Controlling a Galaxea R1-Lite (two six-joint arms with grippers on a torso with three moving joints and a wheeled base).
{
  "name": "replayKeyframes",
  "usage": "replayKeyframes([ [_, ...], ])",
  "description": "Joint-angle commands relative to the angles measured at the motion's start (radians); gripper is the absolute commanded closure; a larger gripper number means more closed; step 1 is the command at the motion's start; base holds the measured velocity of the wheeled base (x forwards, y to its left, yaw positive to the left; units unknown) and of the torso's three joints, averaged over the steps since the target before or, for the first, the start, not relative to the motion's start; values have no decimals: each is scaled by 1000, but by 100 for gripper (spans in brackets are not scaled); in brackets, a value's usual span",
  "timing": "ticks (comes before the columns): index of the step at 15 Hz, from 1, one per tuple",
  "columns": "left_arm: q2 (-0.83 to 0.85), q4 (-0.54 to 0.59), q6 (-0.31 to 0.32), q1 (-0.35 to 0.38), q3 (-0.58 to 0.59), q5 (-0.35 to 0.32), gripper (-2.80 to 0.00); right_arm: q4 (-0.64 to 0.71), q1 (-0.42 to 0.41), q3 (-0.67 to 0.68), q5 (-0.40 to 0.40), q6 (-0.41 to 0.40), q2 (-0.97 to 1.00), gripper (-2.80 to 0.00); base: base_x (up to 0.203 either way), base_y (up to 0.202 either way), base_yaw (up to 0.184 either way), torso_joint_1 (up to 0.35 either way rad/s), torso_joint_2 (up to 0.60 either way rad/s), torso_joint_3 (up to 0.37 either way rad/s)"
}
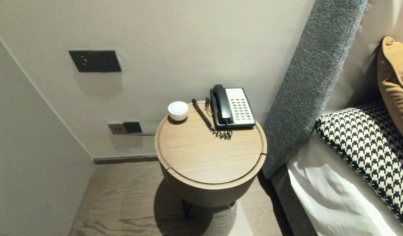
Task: Open the nightstand drawer
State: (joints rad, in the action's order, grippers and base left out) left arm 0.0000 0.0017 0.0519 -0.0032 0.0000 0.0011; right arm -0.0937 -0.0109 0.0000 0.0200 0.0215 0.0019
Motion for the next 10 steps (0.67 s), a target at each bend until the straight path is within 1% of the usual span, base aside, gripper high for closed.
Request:
replayKeyframes([
  [1,0,0,0,0,0,0,0,-1,0,40,0,0,3,0,0,0,0,0,0,0],
  [10,0,-2,8,0,0,-4,0,0,0,40,0,0,3,0,0,0,0,0,0,0],
])
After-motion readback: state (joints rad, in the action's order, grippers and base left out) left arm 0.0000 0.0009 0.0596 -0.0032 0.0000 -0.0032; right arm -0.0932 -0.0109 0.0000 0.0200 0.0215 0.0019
